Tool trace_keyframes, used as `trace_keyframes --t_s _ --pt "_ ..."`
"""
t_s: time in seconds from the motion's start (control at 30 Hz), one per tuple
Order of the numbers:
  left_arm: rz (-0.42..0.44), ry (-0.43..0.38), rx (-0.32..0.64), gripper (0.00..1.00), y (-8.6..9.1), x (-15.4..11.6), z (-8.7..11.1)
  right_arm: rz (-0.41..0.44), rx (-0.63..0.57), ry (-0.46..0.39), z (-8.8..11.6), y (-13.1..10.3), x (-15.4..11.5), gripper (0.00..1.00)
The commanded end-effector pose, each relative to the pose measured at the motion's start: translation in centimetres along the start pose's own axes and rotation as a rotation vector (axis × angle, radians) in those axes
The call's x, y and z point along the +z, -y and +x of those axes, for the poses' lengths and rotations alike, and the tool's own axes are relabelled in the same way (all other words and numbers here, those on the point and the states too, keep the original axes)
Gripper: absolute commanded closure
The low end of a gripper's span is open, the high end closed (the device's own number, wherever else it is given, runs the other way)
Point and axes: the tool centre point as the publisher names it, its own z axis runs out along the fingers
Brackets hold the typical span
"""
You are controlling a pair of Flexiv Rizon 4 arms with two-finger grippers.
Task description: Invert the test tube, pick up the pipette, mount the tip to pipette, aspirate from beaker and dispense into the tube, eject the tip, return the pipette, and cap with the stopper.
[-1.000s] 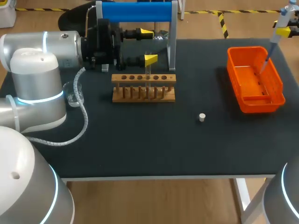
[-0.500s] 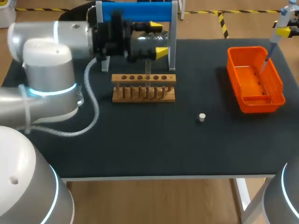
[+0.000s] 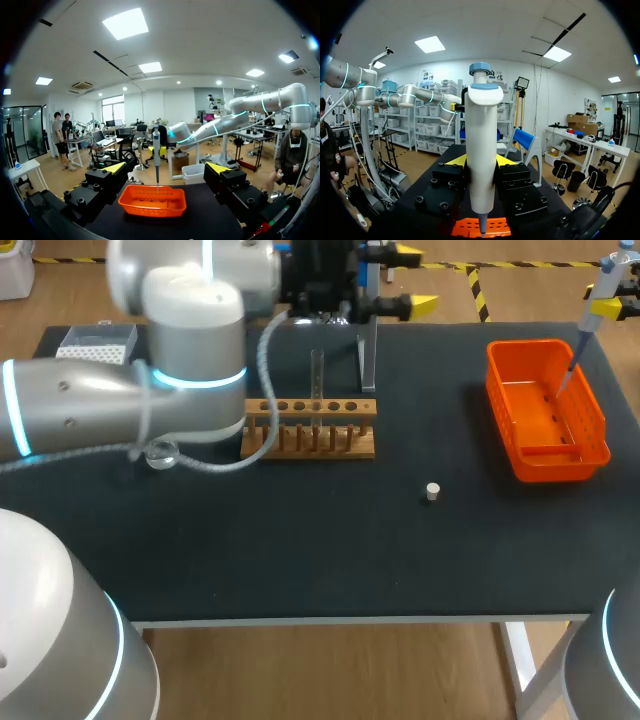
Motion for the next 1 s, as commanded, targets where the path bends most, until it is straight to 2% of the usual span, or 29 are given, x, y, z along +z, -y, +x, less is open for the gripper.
trace_keyframes --t_s 0.03,0.07,0.27,0.3,0.33,0.37,1.0 --pt "-0.012 -0.033 -0.008 0.00 0.86 8.81 -1.53 0.004 0.000 0.001 0.04 -0.13 0.01 1.00" --pt "-0.018 -0.032 -0.001 0.00 1.08 9.51 -1.56 0.004 0.000 0.001 0.04 -0.13 0.01 1.00" --pt "-0.018 -0.032 -0.001 0.00 1.08 9.51 -1.56 0.004 0.000 0.001 0.04 -0.13 0.01 1.00" --pt "-0.018 -0.032 -0.001 0.15 1.08 9.51 -1.56 0.004 0.000 0.001 0.04 -0.13 0.01 1.00" --pt "-0.018 -0.032 -0.001 0.54 1.08 9.51 -1.56 0.004 0.000 0.001 0.04 -0.13 0.01 1.00" --pt "-0.018 -0.032 -0.001 1.00 1.08 9.51 -1.56 0.004 0.000 0.001 0.04 -0.13 0.01 1.00" --pt "-0.018 -0.032 -0.001 1.00 1.08 9.51 -1.56 0.004 0.000 0.001 0.04 -0.13 0.01 1.00"
